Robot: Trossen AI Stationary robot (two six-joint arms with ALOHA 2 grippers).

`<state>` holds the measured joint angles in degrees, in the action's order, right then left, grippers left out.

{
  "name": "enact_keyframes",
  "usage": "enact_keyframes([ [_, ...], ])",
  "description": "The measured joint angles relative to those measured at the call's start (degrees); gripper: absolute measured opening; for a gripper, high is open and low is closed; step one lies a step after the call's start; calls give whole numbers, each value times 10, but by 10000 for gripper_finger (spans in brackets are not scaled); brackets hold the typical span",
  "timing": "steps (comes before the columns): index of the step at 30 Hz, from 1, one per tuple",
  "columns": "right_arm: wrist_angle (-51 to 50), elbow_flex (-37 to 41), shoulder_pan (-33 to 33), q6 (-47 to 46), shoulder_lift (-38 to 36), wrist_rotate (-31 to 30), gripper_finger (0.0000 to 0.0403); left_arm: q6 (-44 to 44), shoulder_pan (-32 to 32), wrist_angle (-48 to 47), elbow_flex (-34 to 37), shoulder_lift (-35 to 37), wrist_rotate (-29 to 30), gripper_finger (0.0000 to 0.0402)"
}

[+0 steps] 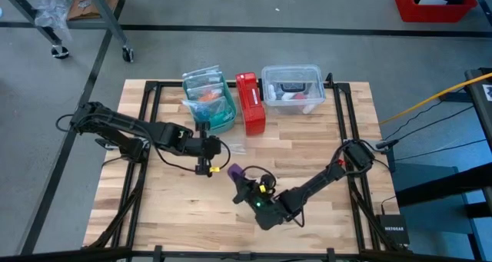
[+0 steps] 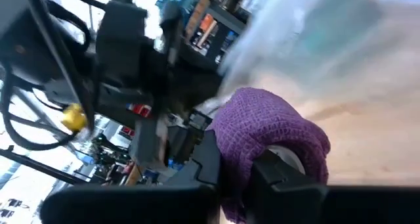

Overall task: Roll bandage
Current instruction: Put the purple bandage into the transparent zip bag

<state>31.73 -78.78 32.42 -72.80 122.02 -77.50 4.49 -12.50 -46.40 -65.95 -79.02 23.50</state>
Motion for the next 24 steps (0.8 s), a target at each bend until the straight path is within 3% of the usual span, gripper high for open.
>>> enact_keyframes([
  [6, 109, 0, -20, 136, 0, 12, 26, 0, -26, 24, 0, 0, -7, 0],
  [11, 162, -1, -44, 187, 0, 85, 28, 0, -39, 35, 0, 0, -7, 0],
  [20, 151, -73, -51, 328, 1, 130, 27, -4, -40, 37, -1, 1, -7, 0],
  [24, 111, -82, -51, 321, 1, 121, 26, -4, -41, 37, -1, 1, -8, 0],
])
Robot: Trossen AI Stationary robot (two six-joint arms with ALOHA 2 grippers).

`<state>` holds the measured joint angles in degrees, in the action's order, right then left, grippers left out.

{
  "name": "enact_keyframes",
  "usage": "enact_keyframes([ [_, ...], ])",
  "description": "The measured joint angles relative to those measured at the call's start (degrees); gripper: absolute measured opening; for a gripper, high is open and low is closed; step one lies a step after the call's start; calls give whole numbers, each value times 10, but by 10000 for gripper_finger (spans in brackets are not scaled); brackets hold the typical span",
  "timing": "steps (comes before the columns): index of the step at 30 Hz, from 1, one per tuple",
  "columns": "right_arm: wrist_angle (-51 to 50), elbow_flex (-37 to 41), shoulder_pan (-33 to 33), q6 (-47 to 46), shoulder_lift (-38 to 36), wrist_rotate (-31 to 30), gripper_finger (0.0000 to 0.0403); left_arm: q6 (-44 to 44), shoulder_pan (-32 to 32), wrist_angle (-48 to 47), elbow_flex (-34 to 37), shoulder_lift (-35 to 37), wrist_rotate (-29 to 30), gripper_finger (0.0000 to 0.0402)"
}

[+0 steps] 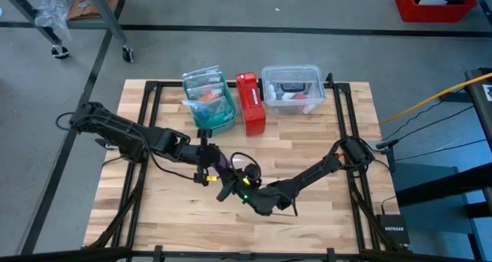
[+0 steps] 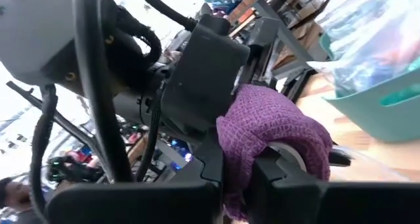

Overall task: Roll bandage
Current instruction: Put the purple bandage into the transparent zip bag

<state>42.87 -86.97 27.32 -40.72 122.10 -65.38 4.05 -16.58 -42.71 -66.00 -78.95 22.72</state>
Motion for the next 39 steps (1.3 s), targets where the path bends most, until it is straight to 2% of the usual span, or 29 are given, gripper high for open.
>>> enact_keyframes([
  [6, -103, -1, 0, -110, 0, -25, 27, -12, 0, -4, 1, -1, 1, 0],
  [25, -223, -1, 1, -259, 0, -15, 27, 4, 0, -22, 1, 0, -13, 0],
  [39, -226, -1, 4, -270, 0, 1, 27, 5, 1, 6, 1, 1, -13, 0],
])
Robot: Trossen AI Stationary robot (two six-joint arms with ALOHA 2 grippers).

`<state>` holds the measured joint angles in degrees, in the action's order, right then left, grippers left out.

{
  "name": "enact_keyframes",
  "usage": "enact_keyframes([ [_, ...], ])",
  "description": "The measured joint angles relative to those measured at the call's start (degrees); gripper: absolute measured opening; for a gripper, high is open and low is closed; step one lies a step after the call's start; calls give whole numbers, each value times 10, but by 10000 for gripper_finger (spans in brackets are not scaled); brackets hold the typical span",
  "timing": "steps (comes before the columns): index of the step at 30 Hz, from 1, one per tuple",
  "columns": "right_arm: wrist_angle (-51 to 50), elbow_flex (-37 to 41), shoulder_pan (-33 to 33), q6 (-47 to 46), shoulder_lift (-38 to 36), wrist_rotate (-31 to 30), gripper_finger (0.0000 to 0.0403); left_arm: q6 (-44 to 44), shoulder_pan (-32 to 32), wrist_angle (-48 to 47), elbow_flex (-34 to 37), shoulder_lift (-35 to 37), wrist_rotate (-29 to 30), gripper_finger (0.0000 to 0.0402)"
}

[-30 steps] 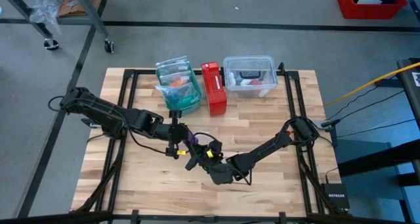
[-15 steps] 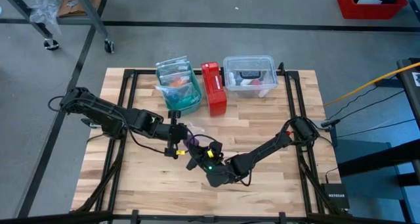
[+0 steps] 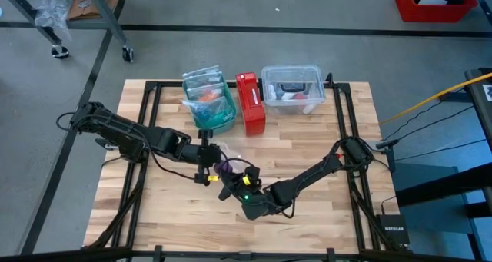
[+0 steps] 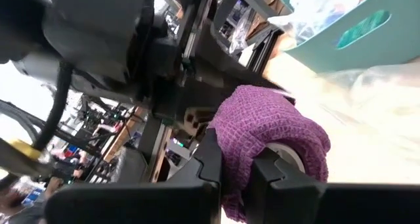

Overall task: Roll bandage
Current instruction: Put the purple bandage into the transparent zip bag

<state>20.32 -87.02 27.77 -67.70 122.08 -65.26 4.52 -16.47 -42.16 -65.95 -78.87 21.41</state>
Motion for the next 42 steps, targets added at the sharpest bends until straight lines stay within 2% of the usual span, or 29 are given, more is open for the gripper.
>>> enact_keyframes([
  [3, -5, 0, 0, -2, 0, 4, 27, 0, 0, 8, 0, 0, 0, 0],
  [8, -60, 0, 4, -70, 0, 3, 26, 6, -1, 8, 0, 0, 0, 0],
  [11, -83, 0, 8, -100, 0, -19, 26, 14, -2, 4, 0, 0, 0, 0],
  [25, -94, 0, -2, -121, 0, -22, 26, 56, -17, 14, 0, 0, 0, 0],
  [32, -96, 0, -14, -120, -1, -2, 26, 56, -40, 8, 0, 0, 10, 0],
  [42, -112, 0, -14, -120, -1, -12, 26, 56, -41, 5, 0, 0, 4, 0],
])
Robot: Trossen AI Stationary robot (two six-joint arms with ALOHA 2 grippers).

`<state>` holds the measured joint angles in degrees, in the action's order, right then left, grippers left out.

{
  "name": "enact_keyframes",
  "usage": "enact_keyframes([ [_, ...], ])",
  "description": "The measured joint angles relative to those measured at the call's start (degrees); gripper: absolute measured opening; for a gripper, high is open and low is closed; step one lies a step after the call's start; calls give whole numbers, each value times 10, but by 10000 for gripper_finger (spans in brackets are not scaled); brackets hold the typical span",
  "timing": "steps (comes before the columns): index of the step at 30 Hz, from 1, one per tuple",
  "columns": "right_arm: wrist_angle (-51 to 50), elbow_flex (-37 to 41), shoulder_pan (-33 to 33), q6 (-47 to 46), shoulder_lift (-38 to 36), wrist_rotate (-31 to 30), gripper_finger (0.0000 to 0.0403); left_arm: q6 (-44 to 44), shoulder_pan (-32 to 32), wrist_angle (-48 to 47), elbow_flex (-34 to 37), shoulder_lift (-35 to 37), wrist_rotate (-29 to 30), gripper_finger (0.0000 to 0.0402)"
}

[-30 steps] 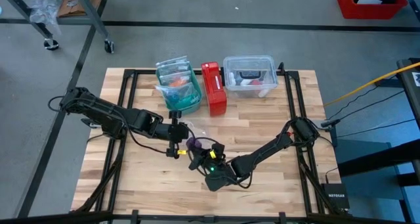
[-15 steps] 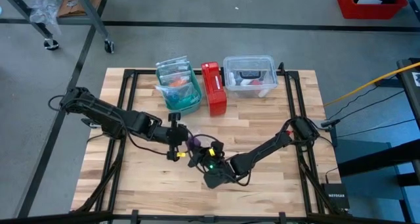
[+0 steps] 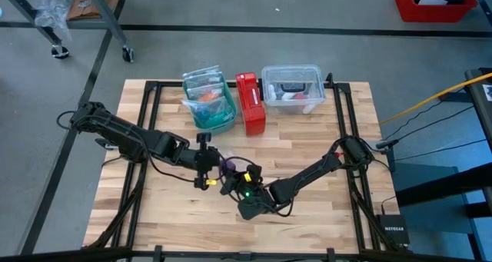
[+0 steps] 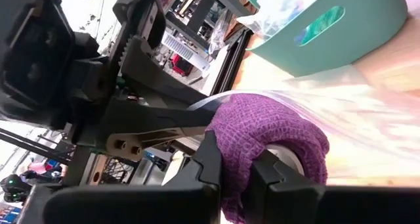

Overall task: Roll bandage
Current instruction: Put the purple bandage into the transparent zip bag

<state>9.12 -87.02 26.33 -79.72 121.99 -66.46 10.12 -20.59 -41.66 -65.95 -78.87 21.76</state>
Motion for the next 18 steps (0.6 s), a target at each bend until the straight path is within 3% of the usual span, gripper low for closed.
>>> enact_keyframes([
  [8, -14, 0, -3, -18, 0, -8, 26, 0, -7, -59, 0, 0, -12, 0],
  [18, -16, 0, -17, -42, 0, 52, 26, -15, -22, 6, 0, 0, -6, 0],
])
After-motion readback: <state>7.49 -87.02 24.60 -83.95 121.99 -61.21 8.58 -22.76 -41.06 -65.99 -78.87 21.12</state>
